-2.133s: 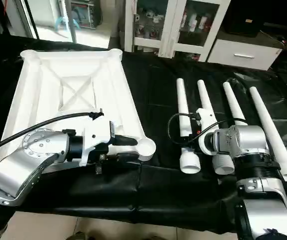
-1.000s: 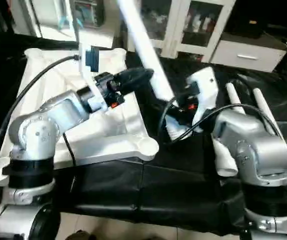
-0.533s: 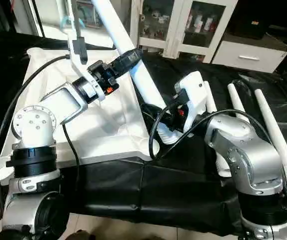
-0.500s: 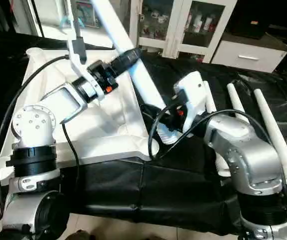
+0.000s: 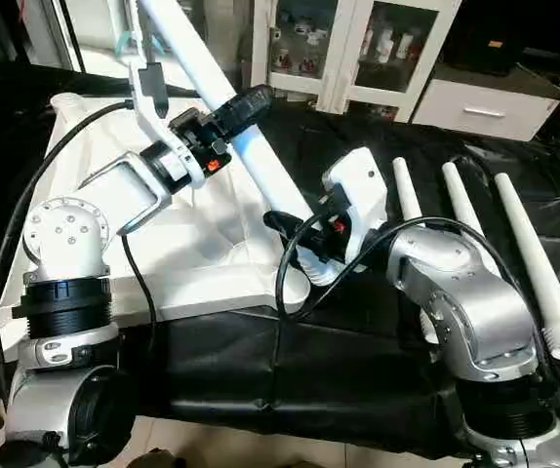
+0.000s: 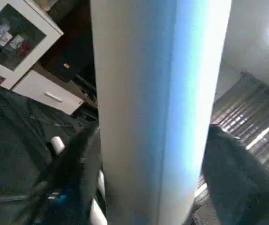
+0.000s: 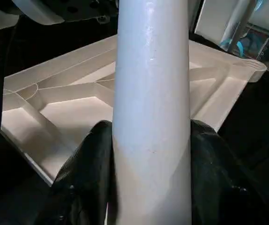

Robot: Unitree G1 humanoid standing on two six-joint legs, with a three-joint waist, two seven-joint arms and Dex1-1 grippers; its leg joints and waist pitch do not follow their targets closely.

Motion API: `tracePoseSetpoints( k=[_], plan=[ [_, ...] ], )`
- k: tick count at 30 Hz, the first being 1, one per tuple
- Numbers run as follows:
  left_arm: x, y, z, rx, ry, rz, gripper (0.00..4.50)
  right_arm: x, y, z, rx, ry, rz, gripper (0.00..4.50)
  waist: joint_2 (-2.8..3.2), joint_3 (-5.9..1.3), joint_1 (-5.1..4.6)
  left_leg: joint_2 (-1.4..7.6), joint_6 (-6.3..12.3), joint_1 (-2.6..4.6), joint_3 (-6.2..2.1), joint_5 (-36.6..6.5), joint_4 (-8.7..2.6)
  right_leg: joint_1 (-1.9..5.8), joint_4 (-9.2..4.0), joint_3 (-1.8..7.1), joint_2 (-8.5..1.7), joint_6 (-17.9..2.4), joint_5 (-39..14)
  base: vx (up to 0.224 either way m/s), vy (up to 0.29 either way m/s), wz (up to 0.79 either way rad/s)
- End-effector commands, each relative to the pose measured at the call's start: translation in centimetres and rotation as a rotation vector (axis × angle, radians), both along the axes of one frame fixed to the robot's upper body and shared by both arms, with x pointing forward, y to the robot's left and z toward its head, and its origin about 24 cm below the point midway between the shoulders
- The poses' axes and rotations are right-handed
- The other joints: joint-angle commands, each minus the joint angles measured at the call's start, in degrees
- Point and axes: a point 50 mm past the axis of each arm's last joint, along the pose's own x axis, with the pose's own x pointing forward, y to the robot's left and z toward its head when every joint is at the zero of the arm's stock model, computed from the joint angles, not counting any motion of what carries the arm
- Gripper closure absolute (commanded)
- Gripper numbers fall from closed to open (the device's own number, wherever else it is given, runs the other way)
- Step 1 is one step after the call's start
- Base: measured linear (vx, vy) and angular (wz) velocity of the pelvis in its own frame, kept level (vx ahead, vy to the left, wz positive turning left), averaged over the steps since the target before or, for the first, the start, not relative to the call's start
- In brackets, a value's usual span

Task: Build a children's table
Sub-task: Pick table leg

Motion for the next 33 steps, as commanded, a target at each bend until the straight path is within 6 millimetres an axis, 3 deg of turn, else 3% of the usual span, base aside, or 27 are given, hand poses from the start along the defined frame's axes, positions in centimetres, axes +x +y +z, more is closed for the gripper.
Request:
tracePoseSetpoints(
  k=[1,2,5,7,11,12,15,16,18,19,22,23,26,28,29,30,32,33],
  plan=[
    [0.0,-0.5,0.2,0.016,-0.004,-0.013,1.60,0.1,-0.3,0.2,-0.005,-0.019,-0.016,2.65,-0.42,-4.54,0.18,3.67,3.91,0.87,-1.67,1.04,-3.39,3.37,-3.33,2.81,-4.19,-14.42,1.17,0.000,0.000,0.00],
    [0.0,-0.4,0.1,0.021,-0.004,-0.009,1.93,0.2,-0.3,0.2,-0.005,-0.020,-0.017,2.65,-0.40,-4.51,0.17,3.69,3.91,0.88,-1.68,0.94,-3.42,3.35,-3.36,2.80,-4.19,-14.43,1.07,0.000,0.000,0.00],
    [0.1,-0.4,0.1,0.016,0.003,0.000,1.95,0.3,-0.4,0.2,-0.003,-0.021,-0.019,2.65,-0.33,-4.62,0.22,3.71,3.97,0.91,-1.70,1.26,-3.34,3.37,-3.21,2.78,-4.18,-14.59,1.86,0.000,0.000,0.00],
    [0.1,-0.4,0.1,0.018,0.003,-0.001,2.33,0.3,-0.4,0.2,-0.003,-0.022,-0.020,2.65,-0.33,-4.70,0.22,3.71,4.04,0.90,-1.70,1.46,-3.31,3.44,-3.17,2.77,-4.19,-14.78,2.26,0.000,0.000,0.00],
    [0.1,-0.3,0.0,0.024,0.000,-0.006,2.52,0.4,-0.2,0.3,-0.001,-0.026,-0.022,2.65,-0.23,-4.72,0.23,3.70,3.79,0.89,-1.71,1.01,-3.32,3.44,-3.20,2.74,-4.15,-14.80,1.73,0.000,0.000,0.00],
    [0.1,-0.2,-0.1,0.023,0.005,-0.004,2.66,0.4,-0.2,0.2,-0.002,-0.026,-0.024,2.65,0.13,-4.69,0.27,3.71,3.65,0.91,-1.74,0.84,-3.32,3.39,-3.18,2.75,-4.16,-14.76,1.60,0.000,0.000,0.00],
    [0.1,-0.3,-0.2,0.024,0.010,-0.002,2.69,0.2,-0.1,0.1,-0.001,-0.024,-0.020,2.65,-0.03,-4.70,0.21,3.71,3.24,0.94,-1.70,0.44,-3.34,3.43,-3.22,2.76,-4.12,-14.85,1.84,0.000,0.000,0.00],
    [0.0,-0.3,-0.2,0.024,0.010,-0.002,2.75,0.2,-0.1,0.1,0.000,-0.024,-0.019,2.09,-0.10,-4.76,0.18,3.74,3.21,0.97,-1.69,0.41,-3.33,3.44,-3.21,2.76,-4.11,-14.87,1.84,0.000,0.000,0.00],
    [0.1,-0.3,0.0,0.035,0.001,0.000,2.76,0.2,-0.1,0.2,0.005,-0.020,-0.013,1.88,-0.06,-4.76,0.16,3.74,3.08,0.99,-1.72,0.28,-3.34,3.43,-3.21,2.76,-4.11,-14.66,1.50,0.000,0.000,0.00],
    [0.1,-0.3,0.0,0.044,-0.003,0.004,2.76,0.2,-0.2,0.2,0.014,-0.013,-0.014,1.88,-0.44,-4.84,0.14,3.75,3.11,1.00,-1.68,0.24,-3.31,3.47,-3.26,2.75,-4.11,-14.61,1.34,0.000,0.000,0.00],
    [0.2,-0.3,0.2,0.114,-0.040,0.031,2.76,0.2,-0.6,1.0,0.161,0.028,0.006,1.54,-0.59,-4.98,0.31,3.73,3.61,0.99,-1.66,0.26,-3.27,3.52,-3.21,2.80,-4.32,-14.37,0.71,0.000,0.000,0.00],
    [0.2,-0.3,0.3,0.124,-0.051,0.032,2.76,0.3,-0.8,1.4,0.201,0.032,0.004,1.47,-0.91,-5.02,0.29,3.78,3.92,1.01,-1.63,0.38,-3.26,3.41,-3.26,2.69,-4.17,-14.17,0.27,0.000,0.000,0.00],
    [0.0,0.0,0.7,0.138,-0.073,0.035,2.76,1.2,-4.0,3.0,0.363,0.048,-0.091,1.21,-0.26,-4.96,0.39,3.67,3.48,1.02,-1.63,1.00,-3.24,3.20,-3.06,2.57,-4.10,-14.66,0.54,0.000,0.000,0.00],
    [0.0,-0.1,0.8,0.148,-0.081,0.036,2.76,1.3,-5.1,3.4,0.384,0.050,-0.107,1.09,-0.36,-4.96,0.45,3.62,3.03,1.13,-1.50,0.66,-3.19,3.15,-3.12,2.52,-3.96,-14.70,0.39,0.000,0.000,0.00],
    [-0.2,-0.2,1.0,0.152,-0.094,0.019,2.76,1.7,-6.5,3.7,0.375,0.013,-0.160,1.09,-0.47,-4.90,0.70,3.55,2.71,1.08,-1.41,0.53,-3.16,3.24,-3.15,2.56,-3.94,-14.37,0.28,0.000,0.000,0.00],
    [-0.2,-0.2,1.0,0.153,-0.095,0.018,2.76,1.8,-6.6,3.7,0.373,0.009,-0.165,1.09,-1.00,-4.93,0.64,3.58,2.62,1.02,-1.35,0.69,-3.15,3.29,-3.22,2.56,-3.99,-14.20,0.14,0.000,0.000,0.00],
    [-0.4,-0.4,1.1,0.170,-0.116,0.004,2.76,1.9,-7.7,3.8,0.311,-0.075,-0.203,1.09,-0.93,-4.98,0.73,3.49,2.37,0.87,-1.35,0.91,-3.08,3.34,-3.25,2.54,-4.14,-13.77,-0.79,0.000,0.000,0.00],
    [-0.5,-0.5,1.2,0.190,-0.138,0.003,2.76,1.8,-8.2,3.4,0.257,-0.090,-0.175,1.09,-1.39,-5.18,1.09,3.66,2.29,0.89,-1.37,0.33,-2.92,3.50,-3.31,2.49,-4.44,-13.21,-2.13,0.000,0.000,0.00]
  ],
)
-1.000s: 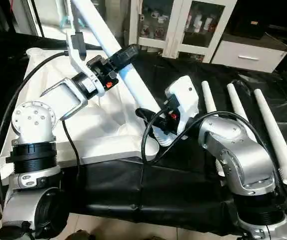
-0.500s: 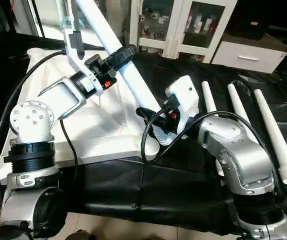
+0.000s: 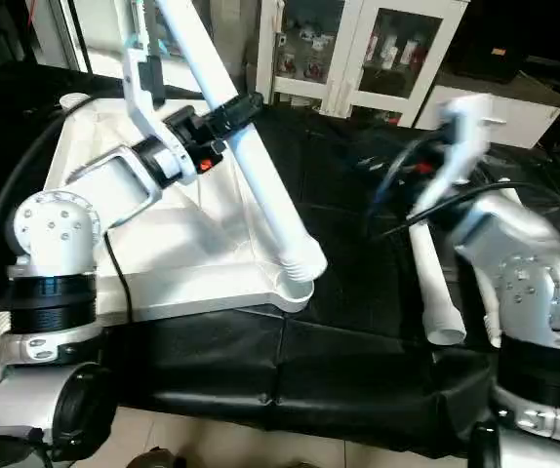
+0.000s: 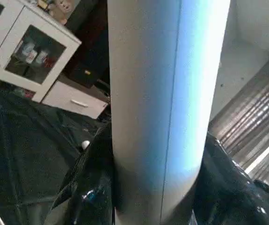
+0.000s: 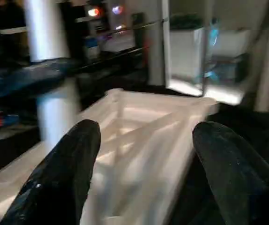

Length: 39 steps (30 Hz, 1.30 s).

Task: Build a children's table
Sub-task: Pick table leg

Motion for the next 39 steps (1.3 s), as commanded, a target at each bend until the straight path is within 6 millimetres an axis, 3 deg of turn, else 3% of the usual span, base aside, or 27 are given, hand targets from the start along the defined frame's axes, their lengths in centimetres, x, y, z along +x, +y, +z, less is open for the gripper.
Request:
tracePoseSetpoints(
  k=[1,2,3,6,10,11,15,19,20,22,23,25,28,29,39],
  plan=[
    [-0.5,-1.0,0.5,0.036,-0.053,-0.043,2.76,-0.2,-0.9,-0.1,-0.075,-0.049,0.007,1.09,-1.00,-5.04,0.34,3.60,2.09,1.00,-1.38,0.18,-3.37,3.46,-3.39,2.51,-4.43,-13.24,-2.50,0.000,0.000,0.00],
    [-0.6,-1.1,0.7,0.046,-0.071,-0.051,2.76,-0.6,-1.1,-0.6,-0.089,-0.011,0.083,1.09,-1.10,-4.94,0.38,3.55,2.64,1.05,-1.30,0.40,-3.42,3.34,-3.51,2.55,-4.18,-12.86,-2.71,0.000,0.000,0.00],
    [-0.7,-1.1,0.6,0.050,-0.075,-0.059,2.76,-1.0,-0.9,-1.1,-0.046,0.066,0.185,1.09,-0.80,-4.88,0.40,3.56,3.14,0.97,-1.40,0.26,-3.41,3.41,-3.40,2.61,-4.13,-12.91,-2.45,0.000,0.000,0.00],
    [-0.8,-1.2,0.6,0.054,-0.075,-0.065,2.76,-1.3,-0.9,-1.3,-0.012,0.101,0.242,1.09,-1.09,-4.92,0.35,3.63,4.29,0.87,-1.52,0.21,-3.34,3.40,-3.48,2.49,-4.16,-13.67,-2.31,0.000,0.000,0.00],
    [-1.1,-1.6,0.9,0.062,-0.095,-0.124,2.76,-1.7,-0.6,-1.5,0.036,0.126,0.352,1.09,-1.04,-4.87,0.30,3.73,3.71,1.08,-1.48,-1.06,-3.33,3.13,-3.83,2.41,-4.20,-13.78,-5.50,0.000,0.000,0.00],
    [-1.2,-1.7,0.8,0.071,-0.101,-0.132,2.76,-1.7,-0.6,-1.6,0.044,0.128,0.362,0.81,-1.31,-4.89,0.25,3.76,3.34,1.09,-1.49,-1.42,-3.34,3.05,-3.92,2.35,-4.18,-13.61,-6.31,0.000,0.000,0.00],
    [-1.8,-2.6,0.9,0.110,-0.137,-0.203,2.76,-2.0,0.1,-2.4,0.005,0.145,0.429,0.61,-1.39,-4.87,0.30,3.79,2.32,1.07,-1.57,-1.91,-3.41,2.98,-3.98,2.34,-4.22,-12.88,-7.50,0.000,0.000,0.00],
    [-2.1,-2.7,0.9,0.129,-0.153,-0.230,2.76,-2.1,0.7,-2.7,-0.026,0.151,0.451,0.20,-1.59,-4.83,0.31,3.85,2.08,1.00,-1.56,-1.38,-3.44,2.92,-3.88,2.40,-4.27,-12.60,-7.09,0.000,0.000,0.00],
    [-2.2,-2.9,0.8,0.162,-0.169,-0.241,2.76,-2.2,1.5,-3.2,-0.076,0.153,0.446,0.09,-1.36,-4.84,0.40,3.83,1.85,1.04,-1.58,-1.53,-3.41,2.85,-3.93,2.41,-4.34,-12.55,-7.29,0.000,0.000,0.00],
    [-2.5,-3.3,0.6,0.200,-0.193,-0.271,2.76,-2.3,2.4,-3.8,-0.126,0.149,0.439,0.09,-1.45,-4.76,0.35,3.91,1.11,1.05,-1.65,-2.07,-3.60,2.77,-4.07,2.42,-4.28,-11.42,-8.65,0.000,0.000,0.00],
    [-2.7,-3.4,0.5,0.223,-0.208,-0.286,2.76,-2.3,2.7,-4.0,-0.140,0.151,0.442,0.02,-1.80,-4.74,0.22,3.84,0.84,1.04,-1.63,-2.54,-3.63,2.76,-4.19,2.40,-4.30,-10.83,-9.72,0.000,0.000,0.00],
    [-2.9,-3.6,0.4,0.248,-0.224,-0.307,2.76,-2.4,2.9,-4.4,-0.139,0.163,0.450,0.00,-1.56,-4.74,0.29,3.89,0.48,1.05,-1.65,-2.81,-3.69,2.73,-4.17,2.47,-4.39,-10.57,-10.31,0.000,0.000,0.00],
    [-3.2,-3.8,0.4,0.270,-0.243,-0.328,2.76,-2.4,3.0,-4.7,-0.144,0.177,0.458,0.00,-1.49,-4.76,0.31,3.91,0.23,1.04,-1.63,-2.67,-3.69,2.73,-3.93,2.45,-4.24,-11.30,-8.67,0.000,0.000,0.00],
    [-3.5,-4.2,0.3,0.296,-0.267,-0.360,2.76,-2.7,3.1,-5.2,-0.157,0.206,0.482,0.00,-1.71,-4.74,0.32,3.90,0.34,0.99,-1.61,-2.71,-3.70,2.80,-3.99,2.46,-4.29,-11.24,-8.68,0.000,0.000,0.00],
    [-4.1,-4.8,0.5,0.357,-0.338,-0.425,2.76,-3.4,3.8,-7.6,-0.235,0.290,0.508,0.00,-1.70,-4.65,0.18,3.89,-0.37,0.97,-1.67,-3.93,-3.77,2.71,-4.24,2.48,-4.33,-10.28,-11.08,0.000,0.000,0.00]
  ],
)
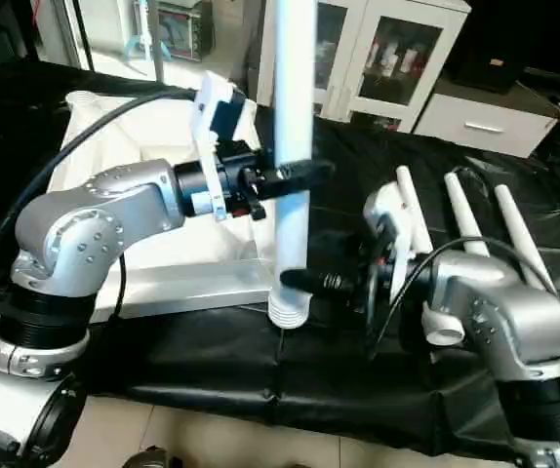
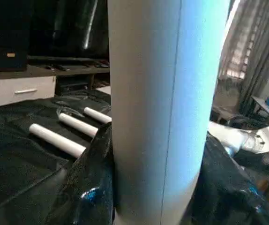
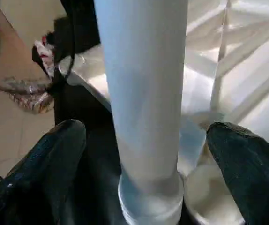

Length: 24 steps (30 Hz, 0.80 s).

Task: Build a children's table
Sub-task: Pick table leg

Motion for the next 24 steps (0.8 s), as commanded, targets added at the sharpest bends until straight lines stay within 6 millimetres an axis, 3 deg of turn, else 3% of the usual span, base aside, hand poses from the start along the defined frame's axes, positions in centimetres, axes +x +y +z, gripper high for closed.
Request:
tracePoseSetpoints(
  k=[1,14,15,24],
  plan=[
    [-0.5,-0.6,0.8,0.013,-0.061,-0.039,2.76,0.0,0.0,-0.2,-0.031,-0.009,-0.004,0.00,-0.63,-4.55,-0.17,3.81,-0.26,1.03,-1.66,-4.16,-4.05,2.68,-4.22,2.53,-4.29,-10.24,-11.62,0.000,0.000,0.00],
    [-1.4,-1.3,0.7,0.041,-0.086,-0.117,2.76,0.5,1.5,-0.9,-0.052,-0.040,0.009,0.00,-0.93,-4.38,-0.21,3.80,-0.62,1.06,-1.63,-4.37,-4.14,2.54,-4.18,2.54,-4.32,-10.35,-11.54,0.000,0.000,0.00],
    [-1.5,-1.3,0.7,0.040,-0.085,-0.124,2.76,0.6,1.6,-0.8,-0.047,-0.049,0.008,0.30,-0.85,-4.42,-0.21,3.83,-0.61,1.10,-1.64,-4.28,-4.13,2.52,-4.11,2.54,-4.35,-10.47,-11.26,0.000,0.000,0.00],
    [-1.5,-1.2,0.6,0.056,-0.089,-0.130,2.76,0.6,1.6,-0.7,-0.043,-0.062,0.006,1.00,-0.66,-4.42,-0.23,3.79,-0.78,1.11,-1.65,-4.47,-4.15,2.59,-4.10,2.57,-4.26,-10.35,-10.89,0.000,0.000,0.00]
  ],
)
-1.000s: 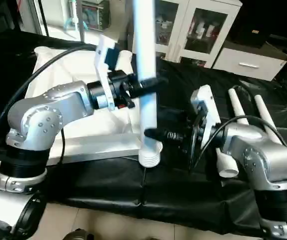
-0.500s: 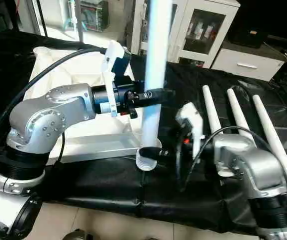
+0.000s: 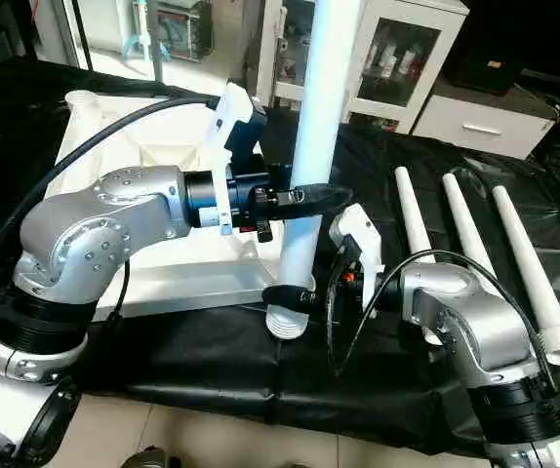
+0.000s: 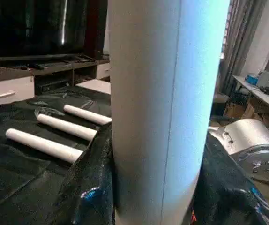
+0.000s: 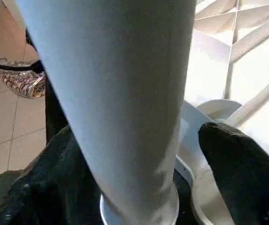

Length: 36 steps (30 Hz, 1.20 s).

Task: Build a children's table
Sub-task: Pick table leg

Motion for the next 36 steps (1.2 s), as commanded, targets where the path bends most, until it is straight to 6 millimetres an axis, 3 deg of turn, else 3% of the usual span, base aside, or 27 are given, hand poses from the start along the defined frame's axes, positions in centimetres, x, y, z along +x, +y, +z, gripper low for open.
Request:
tracePoseSetpoints(
  k=[1,11,12,13,16,22,33,36],
  plan=[
    [-0.5,-0.5,0.6,0.001,-0.041,-0.031,2.76,0.3,-0.2,0.6,-0.008,-0.034,-0.003,1.00,-0.35,-4.45,-0.18,3.79,-0.77,1.09,-1.66,-4.45,-4.17,2.62,-4.06,2.54,-4.26,-10.50,-10.61,0.000,0.000,0.00],
    [-0.7,-1.1,1.0,-0.029,-0.032,-0.061,2.77,0.0,-0.2,0.4,-0.010,-0.032,0.019,1.93,-0.08,-4.50,-0.10,3.82,-0.82,1.10,-1.67,-4.87,-4.16,2.72,-4.02,2.55,-4.29,-11.30,-9.65,0.000,0.000,0.00],
    [-0.7,-1.1,1.0,-0.031,-0.031,-0.063,2.77,0.0,-0.2,0.4,-0.008,-0.031,0.021,1.93,-0.14,-4.53,-0.13,3.81,-0.78,1.10,-1.67,-4.81,-4.15,2.73,-4.00,2.54,-4.24,-11.32,-9.52,0.000,0.000,0.00],
    [-0.7,-1.1,1.0,-0.031,-0.032,-0.064,2.77,-0.1,-0.1,0.4,-0.007,-0.031,0.021,1.60,-0.15,-4.58,-0.10,3.80,-0.67,1.10,-1.66,-4.55,-4.11,2.76,-3.95,2.56,-4.25,-11.47,-8.98,0.000,0.000,0.00],
    [-0.7,-1.2,1.0,-0.023,-0.037,-0.072,2.77,-0.1,-0.1,0.5,0.001,-0.027,0.023,1.54,-0.09,-4.54,-0.10,3.82,-0.67,1.13,-1.67,-4.66,-4.15,2.76,-3.96,2.54,-4.26,-11.67,-8.96,0.000,0.000,0.00],
    [-1.0,-1.4,0.7,0.003,-0.046,-0.103,2.77,0.1,0.0,0.4,-0.011,-0.038,0.017,0.96,0.15,-4.55,-0.09,3.85,-0.86,1.22,-1.70,-5.00,-4.20,2.72,-3.90,2.52,-4.22,-11.99,-8.36,0.000,0.000,0.00],
    [-1.1,-1.5,0.7,0.008,-0.055,-0.114,2.77,-0.1,0.1,0.3,-0.012,-0.029,0.041,0.93,0.16,-4.64,-0.10,3.89,-1.10,1.21,-1.71,-5.19,-4.18,2.82,-3.83,2.51,-4.26,-12.15,-8.07,0.000,0.000,0.00],
    [-1.1,-1.4,0.7,0.008,-0.058,-0.111,2.77,-0.2,0.1,0.2,-0.013,-0.026,0.047,1.31,0.12,-4.66,-0.09,3.87,-0.91,1.17,-1.69,-4.95,-4.16,2.86,-3.80,2.50,-4.26,-12.28,-7.74,0.000,0.000,0.00]
  ],
)
